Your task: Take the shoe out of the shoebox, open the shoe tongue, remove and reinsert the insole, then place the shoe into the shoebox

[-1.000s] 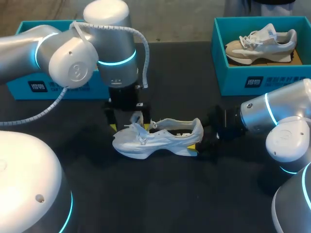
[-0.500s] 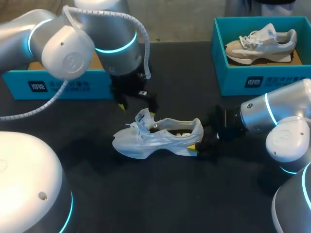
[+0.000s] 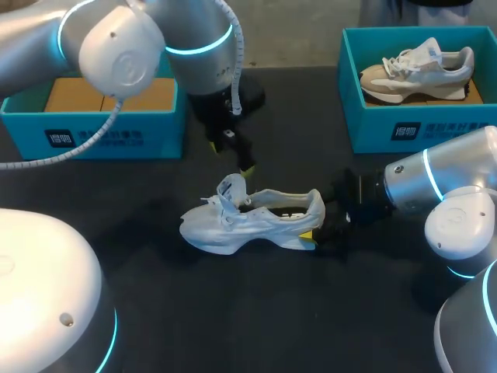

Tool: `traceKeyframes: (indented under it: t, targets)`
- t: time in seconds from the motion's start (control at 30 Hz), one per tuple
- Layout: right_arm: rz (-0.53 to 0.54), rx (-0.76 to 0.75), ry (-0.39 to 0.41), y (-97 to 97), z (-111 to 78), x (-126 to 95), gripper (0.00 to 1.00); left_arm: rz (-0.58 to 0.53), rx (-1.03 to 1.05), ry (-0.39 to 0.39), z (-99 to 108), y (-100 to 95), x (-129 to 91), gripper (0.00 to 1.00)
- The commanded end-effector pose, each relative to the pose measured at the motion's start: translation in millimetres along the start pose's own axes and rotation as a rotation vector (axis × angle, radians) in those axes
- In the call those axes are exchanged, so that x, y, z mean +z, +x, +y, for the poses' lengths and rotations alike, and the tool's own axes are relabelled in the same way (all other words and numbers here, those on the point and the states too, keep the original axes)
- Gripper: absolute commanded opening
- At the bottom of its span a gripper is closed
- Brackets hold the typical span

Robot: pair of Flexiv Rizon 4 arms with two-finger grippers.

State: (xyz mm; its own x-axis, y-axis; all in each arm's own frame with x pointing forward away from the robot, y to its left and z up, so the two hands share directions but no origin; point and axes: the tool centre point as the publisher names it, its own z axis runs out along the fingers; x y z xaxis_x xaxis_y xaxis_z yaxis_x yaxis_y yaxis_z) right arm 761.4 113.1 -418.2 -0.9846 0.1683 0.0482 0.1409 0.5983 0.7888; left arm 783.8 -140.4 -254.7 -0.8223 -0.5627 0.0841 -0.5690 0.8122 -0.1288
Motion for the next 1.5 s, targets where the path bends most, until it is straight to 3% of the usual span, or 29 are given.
traceKeyframes:
  t: [0.03,0.23,1.0,1.2,1.5]
  targets:
    - [-0.001,0.0,0.001,-2.2,-3.1,0.6,0.0,0.006,0.307,-0.024,-8.6,4.0,4.6,0.0]
    - [-0.001,0.0,0.001,-2.2,-3.1,0.6,0.0,-0.014,0.313,-0.035,-9.5,11.5,6.2,0.0]
    - [-0.001,0.0,0.001,-2.2,-3.1,0.6,0.0,-0.014,0.313,-0.035,-9.5,11.5,6.2,0.0]
    - [-0.001,0.0,0.001,-2.2,-3.1,0.6,0.0,-0.008,0.45,0.016,-17.0,28.7,16.4,0.0]
    - [-0.001,0.0,0.001,-2.2,-3.1,0.6,0.0,0.039,0.554,0.013,-25.4,48.4,37.8,0.0]
